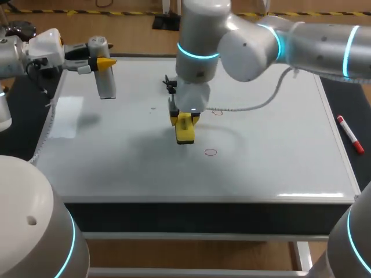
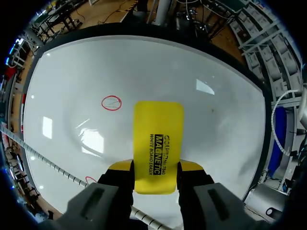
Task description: Pick up the inspection probe, press it on each red-marked spot on the whiteboard one by one, put down the probe, pick up the eraser, and wipe off all the red marks.
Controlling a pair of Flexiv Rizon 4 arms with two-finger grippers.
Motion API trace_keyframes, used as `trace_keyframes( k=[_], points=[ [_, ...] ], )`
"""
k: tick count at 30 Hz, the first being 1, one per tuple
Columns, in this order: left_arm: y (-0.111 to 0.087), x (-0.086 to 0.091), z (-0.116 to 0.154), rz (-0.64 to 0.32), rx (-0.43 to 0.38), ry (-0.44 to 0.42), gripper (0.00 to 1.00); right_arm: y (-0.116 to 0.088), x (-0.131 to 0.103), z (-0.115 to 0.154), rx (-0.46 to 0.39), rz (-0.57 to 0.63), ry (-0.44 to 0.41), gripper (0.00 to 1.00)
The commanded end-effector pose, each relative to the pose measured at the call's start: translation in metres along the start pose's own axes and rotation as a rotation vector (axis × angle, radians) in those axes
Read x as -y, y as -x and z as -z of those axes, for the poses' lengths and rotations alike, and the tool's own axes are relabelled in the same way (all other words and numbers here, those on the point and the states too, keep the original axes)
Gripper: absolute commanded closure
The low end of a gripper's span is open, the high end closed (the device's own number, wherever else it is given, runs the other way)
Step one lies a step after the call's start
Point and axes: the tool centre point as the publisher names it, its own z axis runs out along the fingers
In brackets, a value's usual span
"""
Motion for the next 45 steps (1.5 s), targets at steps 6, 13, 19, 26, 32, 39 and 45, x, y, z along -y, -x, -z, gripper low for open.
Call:
trace_keyframes(
  k=[6, 13, 19, 26, 32, 39, 45],
  points=[
    [0.001, 0.000, 0.000, 0.001, -0.004, -0.002, 1.00, 0.014, 0.017, -0.018, -0.013, 0.003, 0.020, 1.00],
    [0.001, 0.000, 0.000, 0.001, -0.004, -0.002, 1.00, 0.008, 0.023, -0.023, -0.022, 0.006, 0.011, 1.00],
    [0.001, 0.000, 0.000, 0.001, -0.004, -0.002, 1.00, 0.001, 0.027, -0.029, -0.032, 0.000, 0.007, 1.00],
    [0.001, 0.000, 0.000, 0.001, -0.004, -0.002, 1.00, -0.004, 0.029, -0.034, -0.039, -0.011, 0.008, 1.00],
    [0.001, 0.000, 0.000, 0.001, -0.004, -0.002, 1.00, -0.013, 0.032, -0.033, -0.050, -0.020, -0.005, 1.00],
    [0.001, 0.000, 0.000, 0.001, -0.004, -0.002, 1.00, -0.032, 0.041, -0.029, -0.061, -0.050, -0.028, 1.00],
    [0.001, 0.000, 0.000, 0.001, -0.004, -0.002, 1.00, -0.047, 0.046, -0.026, -0.058, -0.074, -0.037, 1.00]
  ],
)
